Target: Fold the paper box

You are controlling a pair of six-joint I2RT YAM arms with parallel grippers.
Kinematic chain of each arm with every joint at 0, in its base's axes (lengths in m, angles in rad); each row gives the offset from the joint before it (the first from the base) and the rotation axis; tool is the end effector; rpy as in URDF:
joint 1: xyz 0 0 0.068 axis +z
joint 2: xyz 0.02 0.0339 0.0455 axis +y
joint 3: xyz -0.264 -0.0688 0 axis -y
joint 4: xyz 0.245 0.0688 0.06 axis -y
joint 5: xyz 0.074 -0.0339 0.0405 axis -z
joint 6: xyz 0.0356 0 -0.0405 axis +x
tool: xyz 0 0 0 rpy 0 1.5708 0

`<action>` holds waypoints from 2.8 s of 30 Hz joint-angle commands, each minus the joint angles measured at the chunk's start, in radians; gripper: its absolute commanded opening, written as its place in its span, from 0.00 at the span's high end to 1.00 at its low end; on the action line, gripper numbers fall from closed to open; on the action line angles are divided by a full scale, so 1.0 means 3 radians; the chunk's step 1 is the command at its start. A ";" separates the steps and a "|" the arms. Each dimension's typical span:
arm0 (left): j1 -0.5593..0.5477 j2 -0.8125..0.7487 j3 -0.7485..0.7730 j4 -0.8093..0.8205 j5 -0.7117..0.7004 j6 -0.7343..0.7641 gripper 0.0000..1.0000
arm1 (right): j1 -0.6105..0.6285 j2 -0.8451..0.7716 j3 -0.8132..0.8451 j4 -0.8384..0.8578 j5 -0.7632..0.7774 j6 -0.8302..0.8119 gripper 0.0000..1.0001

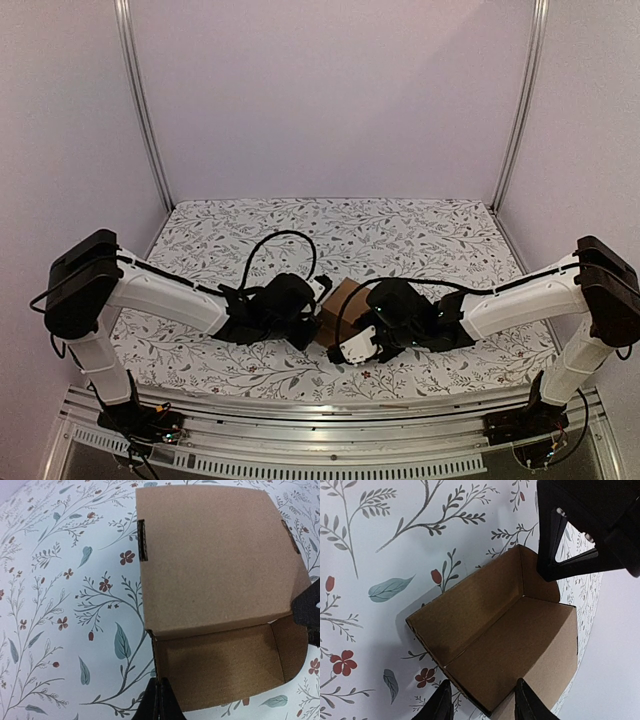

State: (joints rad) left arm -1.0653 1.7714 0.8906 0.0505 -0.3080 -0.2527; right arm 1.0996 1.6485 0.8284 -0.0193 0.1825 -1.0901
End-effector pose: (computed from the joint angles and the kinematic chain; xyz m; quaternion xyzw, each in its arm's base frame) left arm 0.1778 -0.2989 0.1418 0.3131 0.8681 -0.1059 0.3703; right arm 0.1530 0.2860 0.1574 -0.8117 0.4551 -0.0834 0.3565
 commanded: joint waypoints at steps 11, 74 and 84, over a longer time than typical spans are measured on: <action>0.0158 0.0189 0.0481 -0.0415 0.0310 0.0050 1.00 | 0.0033 0.0078 -0.0025 -0.0396 -0.0072 -0.0039 0.59; 0.0350 0.0468 0.1013 -0.0963 0.0866 0.0304 1.00 | -0.0061 0.0431 0.0589 -0.1008 -0.0025 0.0349 0.71; 0.0352 0.0439 0.0985 -0.0981 0.0848 0.0306 1.00 | -0.0061 0.0427 0.0614 -0.1081 0.0010 0.0416 0.65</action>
State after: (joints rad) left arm -0.9569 1.9007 1.1683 -0.2455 -0.1047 -0.1669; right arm 1.0863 1.7256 1.0256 -0.2745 0.2005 -0.9863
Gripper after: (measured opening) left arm 0.004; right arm 0.331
